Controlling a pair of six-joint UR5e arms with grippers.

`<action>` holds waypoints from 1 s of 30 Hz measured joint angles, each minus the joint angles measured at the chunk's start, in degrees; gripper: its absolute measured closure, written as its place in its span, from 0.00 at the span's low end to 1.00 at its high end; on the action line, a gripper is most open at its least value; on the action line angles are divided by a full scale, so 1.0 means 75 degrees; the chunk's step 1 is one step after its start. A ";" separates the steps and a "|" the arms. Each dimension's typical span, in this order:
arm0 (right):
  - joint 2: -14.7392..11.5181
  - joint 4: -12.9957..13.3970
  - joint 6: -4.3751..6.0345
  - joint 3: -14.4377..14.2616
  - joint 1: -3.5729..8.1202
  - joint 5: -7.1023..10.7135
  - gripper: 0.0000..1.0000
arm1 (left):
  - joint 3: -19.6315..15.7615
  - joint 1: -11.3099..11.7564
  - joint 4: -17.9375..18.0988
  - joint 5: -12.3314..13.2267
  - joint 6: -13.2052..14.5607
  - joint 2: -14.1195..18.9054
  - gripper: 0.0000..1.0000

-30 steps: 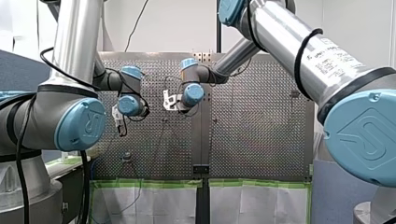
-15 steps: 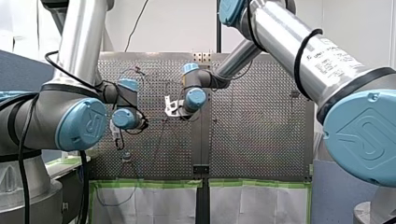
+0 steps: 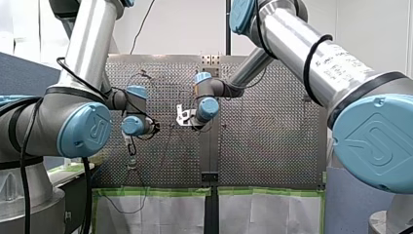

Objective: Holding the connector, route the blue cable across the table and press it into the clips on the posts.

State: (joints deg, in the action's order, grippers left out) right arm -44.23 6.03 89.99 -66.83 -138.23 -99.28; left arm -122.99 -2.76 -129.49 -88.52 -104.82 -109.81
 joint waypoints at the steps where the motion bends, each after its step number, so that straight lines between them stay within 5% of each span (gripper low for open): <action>1: 0.0002 0.0026 0.0024 0.0001 0.0031 0.0025 1.00 | 0.0059 0.0011 -0.0011 0.0010 -0.0020 -0.0023 1.00; 19: 0.0007 0.0086 0.0085 0.0004 0.0397 0.0105 1.00 | 0.1123 0.0277 -0.0256 0.0216 0.0026 -0.1007 1.00; 30: 0.0006 0.0093 0.0085 0.0008 0.0618 0.0125 1.00 | 0.1649 0.0485 -0.0545 0.0391 0.0003 -0.1063 1.00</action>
State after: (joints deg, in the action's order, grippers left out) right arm -44.18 6.73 90.63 -66.77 -133.60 -98.34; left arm -110.63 0.87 -133.58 -85.59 -104.80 -117.78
